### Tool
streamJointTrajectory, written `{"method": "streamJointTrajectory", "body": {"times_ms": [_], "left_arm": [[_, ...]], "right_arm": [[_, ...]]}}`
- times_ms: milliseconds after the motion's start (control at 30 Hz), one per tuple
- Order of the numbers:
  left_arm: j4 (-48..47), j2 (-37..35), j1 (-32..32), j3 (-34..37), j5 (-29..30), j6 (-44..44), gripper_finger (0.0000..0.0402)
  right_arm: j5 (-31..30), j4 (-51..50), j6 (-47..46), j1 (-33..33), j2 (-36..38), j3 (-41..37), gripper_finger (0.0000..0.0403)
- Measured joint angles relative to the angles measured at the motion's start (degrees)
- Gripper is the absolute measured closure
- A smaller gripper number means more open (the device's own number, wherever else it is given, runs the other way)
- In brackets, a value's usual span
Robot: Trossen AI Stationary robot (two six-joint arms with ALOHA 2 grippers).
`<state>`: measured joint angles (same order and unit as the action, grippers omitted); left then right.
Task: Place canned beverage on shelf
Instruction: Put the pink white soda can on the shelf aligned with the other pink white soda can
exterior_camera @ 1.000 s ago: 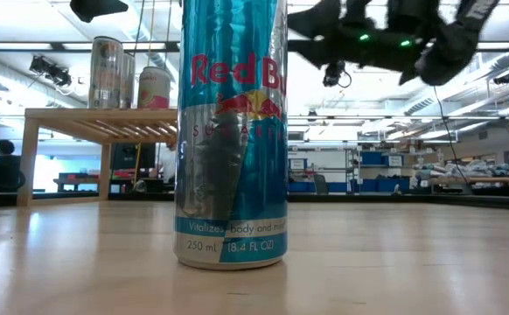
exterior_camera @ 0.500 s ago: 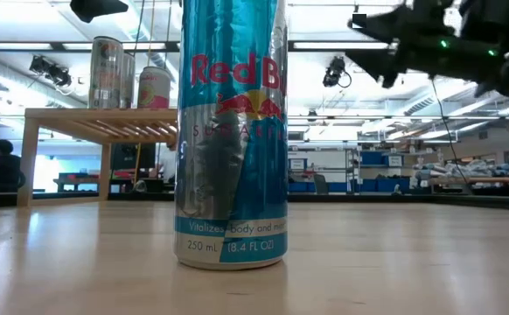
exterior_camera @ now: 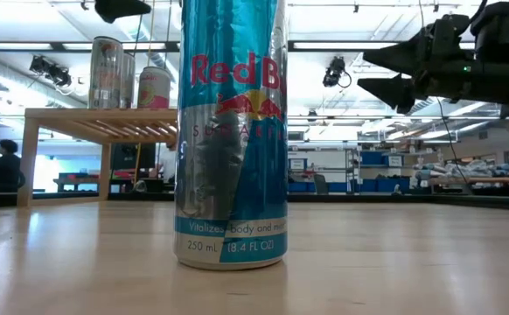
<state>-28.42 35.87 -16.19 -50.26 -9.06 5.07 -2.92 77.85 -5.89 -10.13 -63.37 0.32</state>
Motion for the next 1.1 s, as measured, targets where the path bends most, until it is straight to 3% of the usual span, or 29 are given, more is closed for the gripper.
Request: {"method": "streamJointTrajectory", "body": {"times_ms": [1100], "left_arm": [[19.89, 14.64, 0.0, 0.0, 1.82, 0.05, 0.0005]], "right_arm": [[0.0, -0.46, 0.02, 0.0, -0.04, 0.0, 0.0017]]}}
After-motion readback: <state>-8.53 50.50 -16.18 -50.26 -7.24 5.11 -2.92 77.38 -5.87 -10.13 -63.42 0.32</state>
